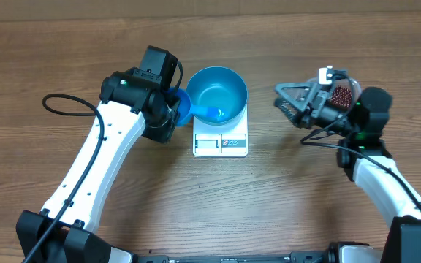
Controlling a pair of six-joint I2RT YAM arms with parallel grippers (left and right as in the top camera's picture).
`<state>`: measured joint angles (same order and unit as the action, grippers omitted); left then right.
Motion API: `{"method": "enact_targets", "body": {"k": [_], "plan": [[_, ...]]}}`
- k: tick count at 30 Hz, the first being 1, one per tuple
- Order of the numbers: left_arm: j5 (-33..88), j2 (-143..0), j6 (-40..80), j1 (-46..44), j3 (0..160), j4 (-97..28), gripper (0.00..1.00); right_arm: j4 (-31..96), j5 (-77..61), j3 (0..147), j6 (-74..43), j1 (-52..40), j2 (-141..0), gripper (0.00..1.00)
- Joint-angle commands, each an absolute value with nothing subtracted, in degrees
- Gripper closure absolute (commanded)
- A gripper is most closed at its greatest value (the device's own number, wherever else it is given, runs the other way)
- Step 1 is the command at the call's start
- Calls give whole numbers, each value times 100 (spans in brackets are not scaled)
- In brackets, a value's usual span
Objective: Scoop item into bowl and weigh 150g on scale
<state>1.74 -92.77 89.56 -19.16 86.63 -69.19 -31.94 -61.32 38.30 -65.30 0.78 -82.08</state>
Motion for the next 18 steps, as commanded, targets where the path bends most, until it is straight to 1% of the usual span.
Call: {"method": "enact_targets", "body": {"k": [1,3,11,18], "plan": [[467,-9181,9391,-2010,8739,-6761,96,-3409,-5769,3938,-6904,-473,-8193,9],[471,-9181,9417,-2078,8739,-6667,96,-3489,-5483,3938,-6904,-729,-8193,9],[438,-9183,10241,-2375,8739,-6657,96,-3597,-4504,3938,-6901,-1461,-8193,9],[-10,-9212,10956,-2762,8739,-6657,96,-3601,-4235,3938,-6899,-1693,-8193,9]]}}
